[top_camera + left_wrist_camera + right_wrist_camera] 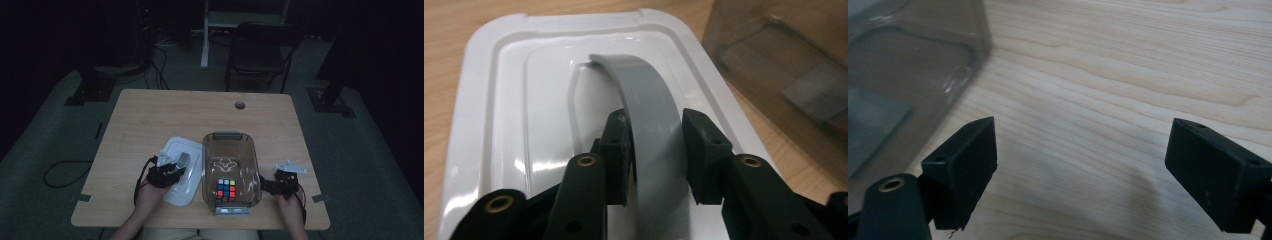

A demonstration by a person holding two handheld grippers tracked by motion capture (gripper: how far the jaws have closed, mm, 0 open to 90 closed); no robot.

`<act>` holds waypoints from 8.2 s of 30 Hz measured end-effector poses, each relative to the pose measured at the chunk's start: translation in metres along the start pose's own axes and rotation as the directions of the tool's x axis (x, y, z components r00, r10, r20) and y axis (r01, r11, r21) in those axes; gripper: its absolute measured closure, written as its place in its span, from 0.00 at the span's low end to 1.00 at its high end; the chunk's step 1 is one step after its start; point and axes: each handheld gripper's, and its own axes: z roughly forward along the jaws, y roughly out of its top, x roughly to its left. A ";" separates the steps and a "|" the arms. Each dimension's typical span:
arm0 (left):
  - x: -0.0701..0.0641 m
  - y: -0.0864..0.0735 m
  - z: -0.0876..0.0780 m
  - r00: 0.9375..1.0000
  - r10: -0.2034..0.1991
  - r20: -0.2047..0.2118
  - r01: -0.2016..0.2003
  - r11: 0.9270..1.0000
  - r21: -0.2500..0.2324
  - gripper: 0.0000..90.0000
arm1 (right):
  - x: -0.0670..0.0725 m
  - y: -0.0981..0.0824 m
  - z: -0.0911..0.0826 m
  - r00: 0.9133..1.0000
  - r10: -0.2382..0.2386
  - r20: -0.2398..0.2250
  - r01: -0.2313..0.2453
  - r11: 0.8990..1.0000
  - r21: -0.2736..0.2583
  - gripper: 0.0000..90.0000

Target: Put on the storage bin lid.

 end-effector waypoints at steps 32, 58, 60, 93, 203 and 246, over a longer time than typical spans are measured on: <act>0.032 0.022 -0.069 1.000 -0.020 -0.015 0.019 0.997 -0.077 0.78 | 0.033 -0.010 -0.010 0.981 -0.063 -0.181 0.056 0.998 -0.042 0.14; 0.013 0.066 -0.110 0.992 0.057 0.116 -0.032 0.978 -0.206 0.78 | 0.115 0.018 0.027 0.922 -0.221 -0.317 0.217 0.975 -0.046 0.14; 0.012 0.067 -0.107 0.990 0.057 0.129 -0.030 0.979 -0.201 0.78 | 0.119 0.021 0.031 0.919 -0.221 -0.326 0.220 0.975 -0.042 0.14; -0.020 0.085 -0.069 0.989 0.050 0.141 -0.032 0.992 -0.124 0.76 | 0.098 0.041 0.036 0.960 -0.133 -0.246 0.112 0.989 -0.096 0.14; 0.074 -0.007 0.008 0.997 -0.079 -0.027 0.078 0.996 -0.035 0.01 | 0.074 0.037 0.034 0.980 -0.057 -0.191 0.044 0.996 -0.072 0.14; -0.012 0.022 0.041 0.983 0.093 0.157 -0.095 0.995 0.006 0.01 | 0.007 0.031 0.020 0.987 0.019 -0.160 -0.034 0.995 -0.089 0.15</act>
